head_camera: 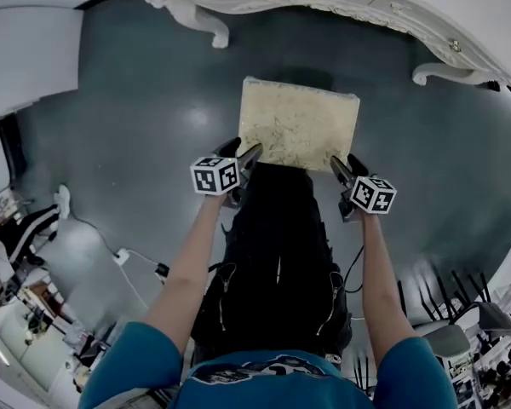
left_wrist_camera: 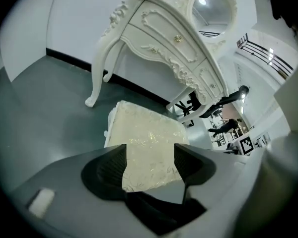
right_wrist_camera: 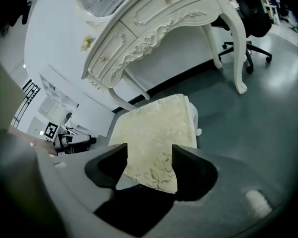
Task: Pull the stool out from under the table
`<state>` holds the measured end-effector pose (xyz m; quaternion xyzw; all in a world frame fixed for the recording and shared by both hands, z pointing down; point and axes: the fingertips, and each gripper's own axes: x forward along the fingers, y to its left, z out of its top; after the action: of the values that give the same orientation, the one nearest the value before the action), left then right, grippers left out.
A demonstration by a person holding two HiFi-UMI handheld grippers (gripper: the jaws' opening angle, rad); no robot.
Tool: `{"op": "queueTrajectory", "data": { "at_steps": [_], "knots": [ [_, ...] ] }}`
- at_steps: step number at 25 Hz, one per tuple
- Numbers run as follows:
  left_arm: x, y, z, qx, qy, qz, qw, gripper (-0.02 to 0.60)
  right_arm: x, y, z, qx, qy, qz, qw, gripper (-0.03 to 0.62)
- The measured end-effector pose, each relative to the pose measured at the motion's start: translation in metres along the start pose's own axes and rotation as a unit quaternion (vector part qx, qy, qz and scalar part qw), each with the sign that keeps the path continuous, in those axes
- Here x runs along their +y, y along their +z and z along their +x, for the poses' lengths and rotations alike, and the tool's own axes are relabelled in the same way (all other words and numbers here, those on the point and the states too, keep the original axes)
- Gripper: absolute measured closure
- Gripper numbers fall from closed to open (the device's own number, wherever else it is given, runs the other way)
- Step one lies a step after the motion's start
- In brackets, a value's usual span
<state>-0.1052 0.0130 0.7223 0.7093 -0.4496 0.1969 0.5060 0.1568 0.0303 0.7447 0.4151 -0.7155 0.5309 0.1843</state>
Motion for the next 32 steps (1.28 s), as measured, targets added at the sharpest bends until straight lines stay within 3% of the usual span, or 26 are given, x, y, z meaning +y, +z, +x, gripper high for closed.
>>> {"op": "queueTrajectory", "data": {
  "at_steps": [7, 14, 24, 32],
  "knots": [
    [-0.037, 0.031, -0.044, -0.039, -0.011, 0.069, 0.9968, 0.328, 0.078, 0.034, -0.011, -0.031, 0.062, -0.066, 0.995, 0.368],
    [-0.075, 0.039, -0.104, -0.077, -0.037, 0.080, 0.9931, 0.362, 0.159, 0.054, -0.033, -0.047, 0.092, -0.170, 0.980, 0.390],
    [-0.102, 0.068, -0.212, -0.147, -0.053, 0.151, 0.9762, 0.398, 0.272, 0.062, -0.085, -0.105, 0.117, -0.233, 0.960, 0.464],
    [-0.137, 0.054, -0.299, -0.198, -0.067, 0.191, 0.9590, 0.428, 0.358, 0.035, -0.137, -0.128, 0.150, -0.259, 0.946, 0.485]
  ]
}}
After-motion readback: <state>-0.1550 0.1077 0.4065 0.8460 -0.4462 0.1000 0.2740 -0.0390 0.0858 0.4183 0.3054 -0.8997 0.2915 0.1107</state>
